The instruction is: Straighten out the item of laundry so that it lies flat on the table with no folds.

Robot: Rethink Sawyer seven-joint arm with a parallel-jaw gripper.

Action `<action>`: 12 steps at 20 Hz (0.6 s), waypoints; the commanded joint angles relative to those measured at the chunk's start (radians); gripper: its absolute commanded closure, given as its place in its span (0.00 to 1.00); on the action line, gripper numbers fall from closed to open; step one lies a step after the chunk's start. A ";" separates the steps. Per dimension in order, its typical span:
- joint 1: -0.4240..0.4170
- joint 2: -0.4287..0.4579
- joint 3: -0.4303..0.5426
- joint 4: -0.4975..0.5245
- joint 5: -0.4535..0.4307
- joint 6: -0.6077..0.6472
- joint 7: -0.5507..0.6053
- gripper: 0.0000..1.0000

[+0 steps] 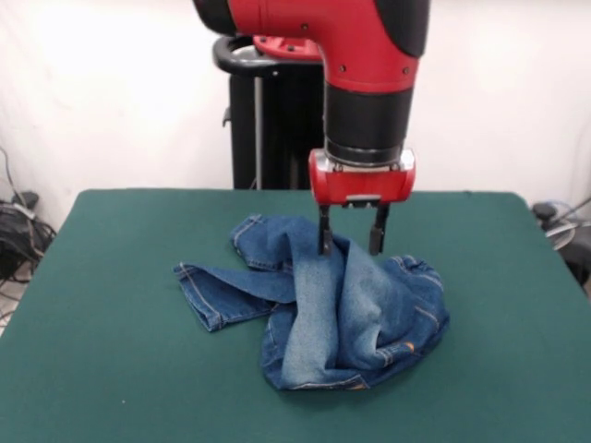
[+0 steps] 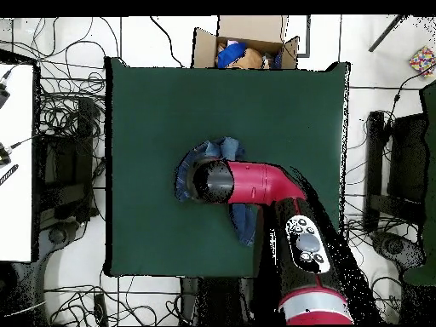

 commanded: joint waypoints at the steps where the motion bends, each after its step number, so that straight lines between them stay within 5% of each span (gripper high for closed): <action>1: 0.033 0.053 0.070 0.062 -0.045 -0.080 0.082 0.00; 12: 0.044 0.024 0.066 0.097 -0.042 -0.142 0.092 0.00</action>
